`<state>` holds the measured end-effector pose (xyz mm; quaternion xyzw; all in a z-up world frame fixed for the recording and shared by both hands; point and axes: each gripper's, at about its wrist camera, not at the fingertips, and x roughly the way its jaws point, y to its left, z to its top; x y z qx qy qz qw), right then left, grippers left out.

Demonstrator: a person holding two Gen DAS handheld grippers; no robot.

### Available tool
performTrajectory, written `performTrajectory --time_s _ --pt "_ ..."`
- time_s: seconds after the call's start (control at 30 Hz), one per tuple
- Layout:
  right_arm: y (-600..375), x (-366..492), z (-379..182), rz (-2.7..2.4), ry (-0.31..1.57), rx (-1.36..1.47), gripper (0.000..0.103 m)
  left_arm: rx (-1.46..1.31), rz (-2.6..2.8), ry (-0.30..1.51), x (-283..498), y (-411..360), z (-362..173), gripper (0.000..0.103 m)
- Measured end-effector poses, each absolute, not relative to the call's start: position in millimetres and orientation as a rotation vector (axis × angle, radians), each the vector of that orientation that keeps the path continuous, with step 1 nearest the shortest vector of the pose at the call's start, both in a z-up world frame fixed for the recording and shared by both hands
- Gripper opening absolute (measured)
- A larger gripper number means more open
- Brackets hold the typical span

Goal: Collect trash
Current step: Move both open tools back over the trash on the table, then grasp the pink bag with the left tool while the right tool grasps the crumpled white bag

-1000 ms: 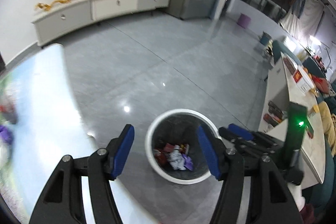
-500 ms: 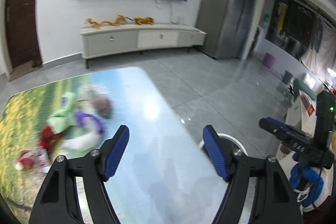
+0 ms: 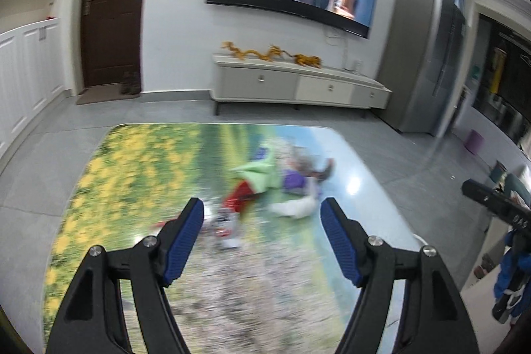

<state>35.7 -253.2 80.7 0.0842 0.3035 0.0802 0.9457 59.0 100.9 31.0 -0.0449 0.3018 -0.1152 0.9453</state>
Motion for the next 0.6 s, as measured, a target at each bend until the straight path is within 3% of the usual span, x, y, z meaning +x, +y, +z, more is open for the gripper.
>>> performTrajectory --time_s 0.3,0.6 --pt "-188 56 72 0.268 0.651 0.129 0.042 -0.152 -0.108 0.626 52 186 7 0.072" --pt "-162 81 42 0.300 0.727 0.130 0.044 -0.166 -0.075 0.655 58 218 -11 0.075"
